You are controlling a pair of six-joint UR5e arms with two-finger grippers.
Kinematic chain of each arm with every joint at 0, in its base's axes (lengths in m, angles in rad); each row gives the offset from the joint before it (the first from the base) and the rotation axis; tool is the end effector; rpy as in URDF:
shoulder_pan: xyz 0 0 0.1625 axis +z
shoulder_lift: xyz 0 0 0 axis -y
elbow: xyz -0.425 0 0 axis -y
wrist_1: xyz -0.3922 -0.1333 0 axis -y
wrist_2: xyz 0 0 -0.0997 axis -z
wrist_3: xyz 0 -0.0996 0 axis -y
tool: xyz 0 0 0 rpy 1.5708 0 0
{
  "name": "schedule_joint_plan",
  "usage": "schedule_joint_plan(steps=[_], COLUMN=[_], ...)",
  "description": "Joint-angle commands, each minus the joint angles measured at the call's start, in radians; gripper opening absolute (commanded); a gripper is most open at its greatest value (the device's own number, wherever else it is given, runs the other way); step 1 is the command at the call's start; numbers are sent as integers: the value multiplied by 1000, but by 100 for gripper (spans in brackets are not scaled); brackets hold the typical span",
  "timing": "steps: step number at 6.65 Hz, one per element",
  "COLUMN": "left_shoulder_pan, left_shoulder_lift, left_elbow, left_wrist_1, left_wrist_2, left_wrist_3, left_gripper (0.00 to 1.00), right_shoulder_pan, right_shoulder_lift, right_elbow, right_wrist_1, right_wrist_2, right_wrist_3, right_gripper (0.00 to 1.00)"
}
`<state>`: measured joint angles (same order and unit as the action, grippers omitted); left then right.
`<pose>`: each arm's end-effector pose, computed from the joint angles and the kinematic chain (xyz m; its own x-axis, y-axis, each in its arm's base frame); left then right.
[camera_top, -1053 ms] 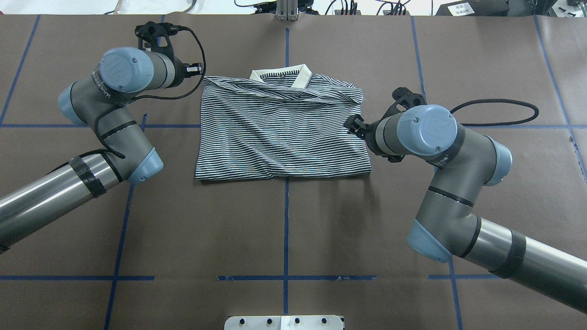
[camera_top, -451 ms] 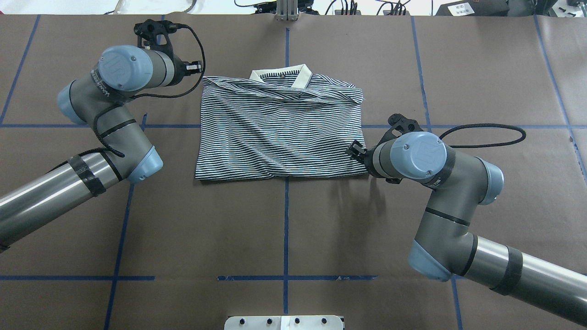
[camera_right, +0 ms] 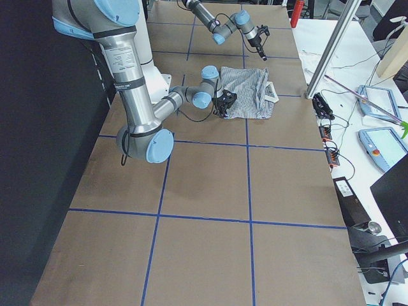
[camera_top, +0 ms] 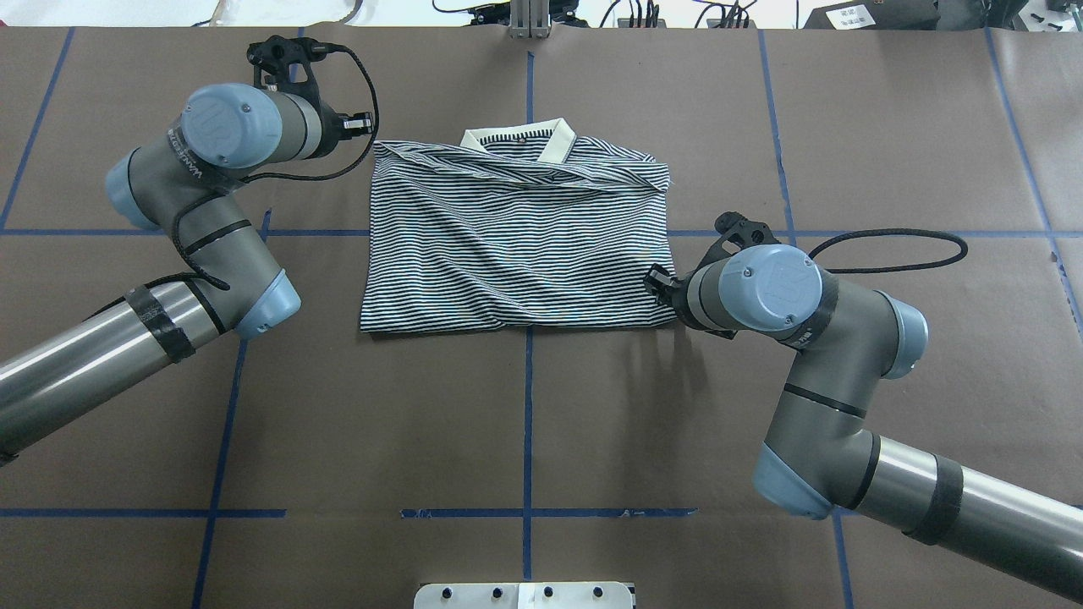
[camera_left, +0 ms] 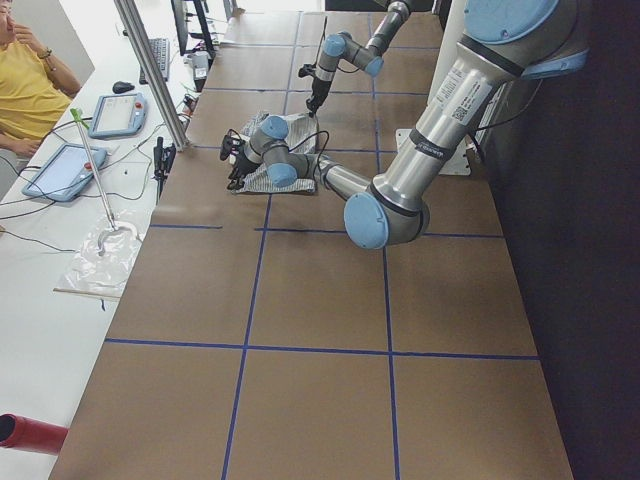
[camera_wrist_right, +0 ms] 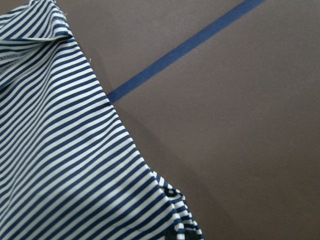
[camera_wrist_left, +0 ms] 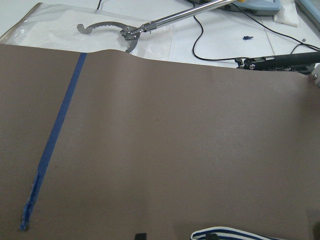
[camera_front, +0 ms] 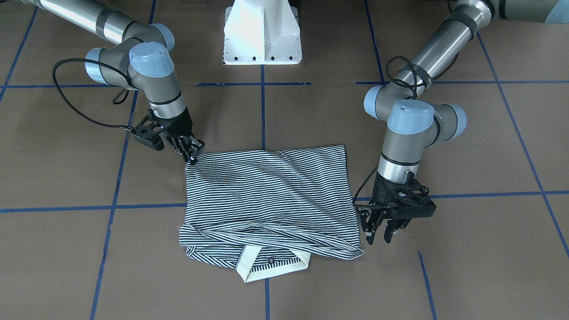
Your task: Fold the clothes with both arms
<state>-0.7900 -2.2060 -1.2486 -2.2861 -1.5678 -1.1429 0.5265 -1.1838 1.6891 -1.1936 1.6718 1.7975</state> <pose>0.4415 -0.6354 0.3499 0.6261 -0.0424 -0.7786 0.4972 0.7909 0.3568 -0.4944 -0.4299 0.3522 0.4379 0.5132 0.7382 -0.5450 0.8045 -0.2360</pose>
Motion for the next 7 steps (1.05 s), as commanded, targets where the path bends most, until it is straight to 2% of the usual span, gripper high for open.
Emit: schedule_joint_plan(steps=[1,2,3,4,5,6,7], left_shoulder_pan=[0,0,0,0,2,5,14], left_shoulder_lift=[0,2,3,3,2,15,90], left_elbow=[-8,-17,-17,-17,-46,-119,-234], left_wrist_1=[-1,0,-1,-1,-1,0,0], left_wrist_2=[0,0,-1,-5,-6,-46,-167], left_wrist_3=[-4,-4,-4,-6,-8,-8,-46], left_gripper=[50,50,50,50,50,51,54], right_shoulder_pan=[-8,-95,-177,-233,-294,-365,-364], right_shoulder_lift=[-60,-203,-293,-429,-507,-519,-517], right_elbow=[146,331,431,554,607,603,601], right_wrist_1=[-6,-12,-14,-12,-11,-11,-11], right_wrist_2=[29,32,37,143,240,237,233], right_wrist_3=[-7,-6,3,3,5,8,10], right_gripper=[0,0,0,0,0,98,100])
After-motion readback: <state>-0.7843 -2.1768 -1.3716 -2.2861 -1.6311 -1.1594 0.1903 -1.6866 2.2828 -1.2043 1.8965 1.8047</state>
